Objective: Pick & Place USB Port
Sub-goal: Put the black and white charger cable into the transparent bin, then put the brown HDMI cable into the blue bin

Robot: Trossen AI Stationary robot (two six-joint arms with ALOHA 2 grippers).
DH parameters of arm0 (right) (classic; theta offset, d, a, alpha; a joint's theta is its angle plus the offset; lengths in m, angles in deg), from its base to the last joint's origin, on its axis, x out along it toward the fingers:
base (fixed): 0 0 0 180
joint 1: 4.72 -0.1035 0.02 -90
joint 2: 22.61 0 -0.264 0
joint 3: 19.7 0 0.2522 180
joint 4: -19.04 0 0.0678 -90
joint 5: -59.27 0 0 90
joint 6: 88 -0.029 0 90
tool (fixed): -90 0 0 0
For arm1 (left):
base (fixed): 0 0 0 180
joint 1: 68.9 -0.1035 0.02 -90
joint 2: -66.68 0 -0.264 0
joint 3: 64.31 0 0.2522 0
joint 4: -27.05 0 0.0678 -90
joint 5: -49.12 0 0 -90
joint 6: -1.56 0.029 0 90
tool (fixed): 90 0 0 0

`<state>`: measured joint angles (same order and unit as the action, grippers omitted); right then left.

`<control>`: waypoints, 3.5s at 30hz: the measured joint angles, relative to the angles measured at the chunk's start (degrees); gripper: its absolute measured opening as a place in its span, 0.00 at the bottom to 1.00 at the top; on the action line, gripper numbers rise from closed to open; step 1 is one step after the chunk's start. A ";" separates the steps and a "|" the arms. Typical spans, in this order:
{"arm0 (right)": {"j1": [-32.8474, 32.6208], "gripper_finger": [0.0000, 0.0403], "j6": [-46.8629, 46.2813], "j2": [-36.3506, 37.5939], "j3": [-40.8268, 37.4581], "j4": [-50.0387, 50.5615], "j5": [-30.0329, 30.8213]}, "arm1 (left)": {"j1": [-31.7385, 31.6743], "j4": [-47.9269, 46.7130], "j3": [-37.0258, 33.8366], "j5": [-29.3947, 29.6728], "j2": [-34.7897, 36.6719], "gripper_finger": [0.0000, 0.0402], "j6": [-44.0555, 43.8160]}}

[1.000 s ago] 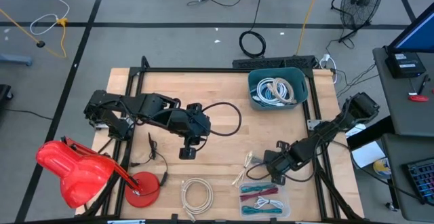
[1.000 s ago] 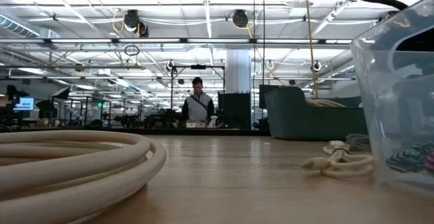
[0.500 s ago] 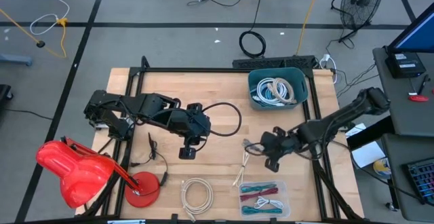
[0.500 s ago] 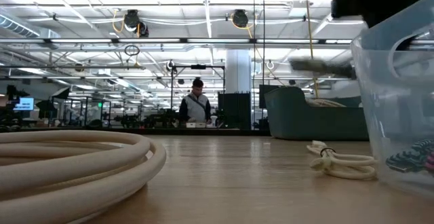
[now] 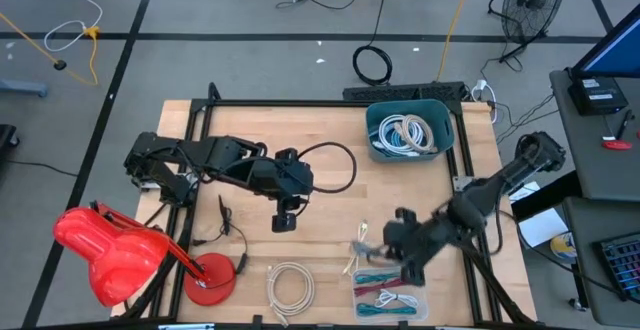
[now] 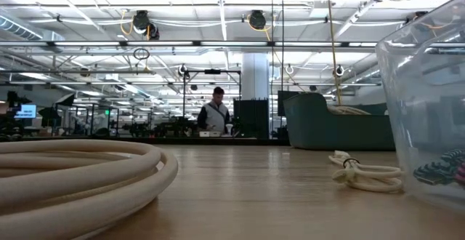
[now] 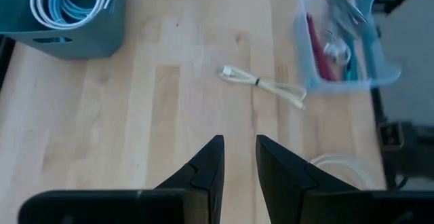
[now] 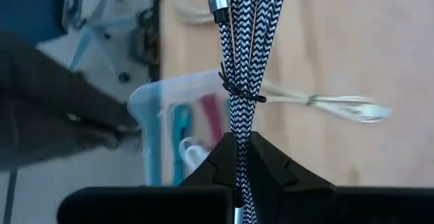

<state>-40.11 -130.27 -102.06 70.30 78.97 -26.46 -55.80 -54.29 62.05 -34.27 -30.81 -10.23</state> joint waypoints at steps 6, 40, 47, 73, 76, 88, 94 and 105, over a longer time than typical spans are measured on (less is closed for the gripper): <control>-7.96 0.02 -2.54 -4.51 0.10 -0.66 -2.88 | 1.96 4.59 0.00 2.83 0.00 0.22 -8.55; -13.10 0.02 -1.91 -19.81 -0.97 -10.11 -2.67 | 15.00 14.56 -0.02 17.62 0.00 0.22 -22.03; -13.10 0.02 -4.16 -19.84 -6.12 -13.51 -2.91 | 15.96 14.49 -0.02 19.42 0.00 0.22 -22.89; -11.34 0.31 -1.67 -16.25 -11.27 -17.20 -7.27 | 15.58 14.24 -0.04 20.53 0.00 0.22 -23.37; -9.76 0.31 -1.07 -13.46 -11.27 -16.59 -5.82 | 15.39 14.23 -0.04 20.90 0.00 0.22 -23.40; -1.64 0.32 0.70 4.26 -11.25 -23.55 7.89 | 13.05 12.92 -0.04 21.98 0.00 0.22 -26.16; -0.58 0.32 3.37 11.35 -11.22 -28.51 13.97 | 14.26 5.44 -1.91 18.13 -0.85 0.22 -28.10; -0.58 0.32 4.37 16.80 -11.20 -25.73 18.53 | 19.23 9.34 -26.55 4.45 -0.94 0.30 -46.17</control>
<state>-40.69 -125.90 -85.26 59.10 53.24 -7.93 -36.56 -44.95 35.50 -29.82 -31.75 -56.40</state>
